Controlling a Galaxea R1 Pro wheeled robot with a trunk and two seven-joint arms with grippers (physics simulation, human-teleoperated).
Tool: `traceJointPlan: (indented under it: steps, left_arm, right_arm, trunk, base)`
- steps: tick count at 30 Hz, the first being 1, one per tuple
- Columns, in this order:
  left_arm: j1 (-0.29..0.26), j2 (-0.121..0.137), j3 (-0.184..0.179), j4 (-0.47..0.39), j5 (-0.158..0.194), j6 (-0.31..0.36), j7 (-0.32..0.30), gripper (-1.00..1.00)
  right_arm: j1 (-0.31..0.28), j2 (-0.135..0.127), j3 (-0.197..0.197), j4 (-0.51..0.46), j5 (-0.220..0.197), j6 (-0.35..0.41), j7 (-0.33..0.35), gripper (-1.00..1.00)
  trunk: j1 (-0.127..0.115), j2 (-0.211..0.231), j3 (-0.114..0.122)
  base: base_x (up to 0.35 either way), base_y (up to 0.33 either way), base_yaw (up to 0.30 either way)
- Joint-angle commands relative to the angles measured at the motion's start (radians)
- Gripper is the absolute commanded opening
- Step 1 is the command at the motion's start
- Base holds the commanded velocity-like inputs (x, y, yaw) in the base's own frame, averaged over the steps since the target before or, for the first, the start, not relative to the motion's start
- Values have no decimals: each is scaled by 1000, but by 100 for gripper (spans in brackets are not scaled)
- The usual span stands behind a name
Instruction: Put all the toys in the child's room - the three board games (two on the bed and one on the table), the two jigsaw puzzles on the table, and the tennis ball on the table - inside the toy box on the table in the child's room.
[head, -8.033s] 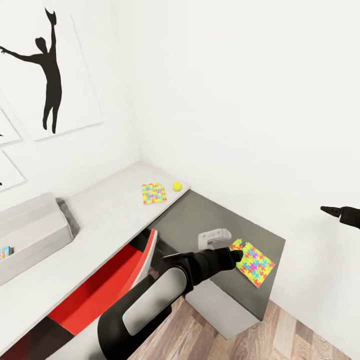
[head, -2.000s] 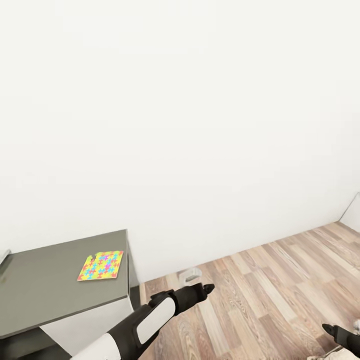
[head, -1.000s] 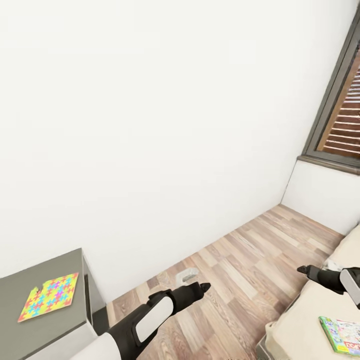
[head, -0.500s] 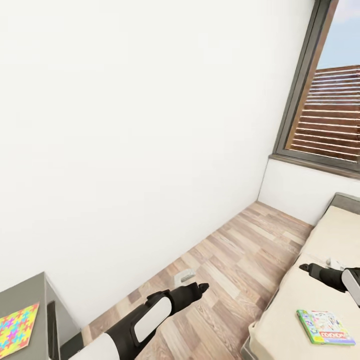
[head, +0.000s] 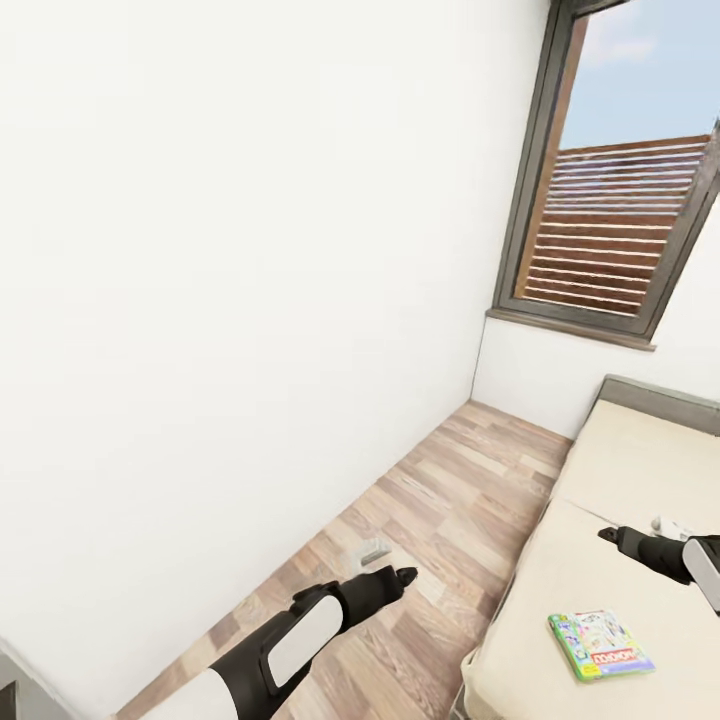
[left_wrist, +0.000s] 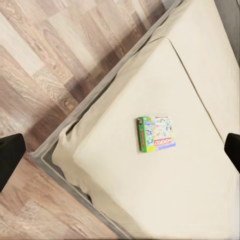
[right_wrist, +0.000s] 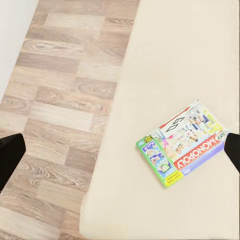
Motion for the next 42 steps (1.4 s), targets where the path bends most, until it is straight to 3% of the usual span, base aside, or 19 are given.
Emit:
traceJointPlan:
  steps: [1, 10, 18, 19, 22, 23, 24, 29, 30, 31, 35, 40, 42]
  left_arm:
    - [-1, 1, -2, -2, 10, 1, 8, 100]
    - [-1, 1, -1, -2, 11, 1, 8, 100]
    - [0, 5, 14, -4, 13, 3, 9, 100]
    - [0, 7, 62, -5, 21, 8, 10, 100]
    - [3, 9, 149, -7, 43, 20, 13, 100]
    - [4, 9, 177, -8, 50, 31, 13, 100]
    - [10, 22, 275, -17, 67, 132, 9, 100]
    - [11, 33, 304, -36, 67, 168, 21, 100]
    - [11, 35, 306, -36, 67, 170, 22, 100]
    - [10, 56, 312, -26, 67, 174, 27, 100]
    - [7, 72, 328, 4, 72, 173, 29, 100]
    - [9, 74, 415, 43, 70, 170, 19, 100]
    - [10, 72, 431, 48, 68, 170, 17, 100]
  right_arm:
    - [-1, 1, -5, -1, 3, 6, 4, 100]
    - [1, 1, -1, -1, 4, 1, 6, 100]
    - [42, -4, 3, 18, 7, -69, 5, 100]
    - [45, -5, 2, 24, 7, -69, 3, 100]
    - [49, -9, 0, 41, 7, -66, 1, 100]
    - [50, -25, -1, 67, 6, -65, 2, 100]
    - [51, -98, -4, 173, -4, -70, 7, 100]
    - [51, -143, -6, 237, -16, -73, 47, 100]
    - [51, -148, -6, 244, -18, -73, 65, 100]
    - [52, -167, -6, 260, -24, -77, 128, 100]
    - [59, -170, -4, 270, -27, -109, 165, 100]
    - [80, -161, -2, 277, -26, -147, 178, 100]
    - [83, -158, -2, 278, -26, -153, 180, 100]
  trunk:
    - [1, -2, -2]
    - [1, -2, 4]
    - [1, -2, 4]
    - [1, -2, 4]
    - [1, -2, 4]
    - [1, -2, 4]
    - [1, -2, 4]
    - [12, -23, -5]
    - [16, -30, -8]
    - [20, -37, -11]
    - [35, -65, -24]
    - [54, -100, -40]
    - [62, -114, -46]
  base:
    - [11, -6, -278]
    - [172, -1, -233]
    - [300, 0, -24]
    - [128, 0, -4]
    - [83, 0, -2]
    - [42, 0, -1]
    - [14, 0, 0]
    - [7, 0, 20]
    - [3, 0, 45]
    - [1, 0, 21]
    - [1, 0, 11]
    - [0, 0, 4]
    - [0, 0, 1]
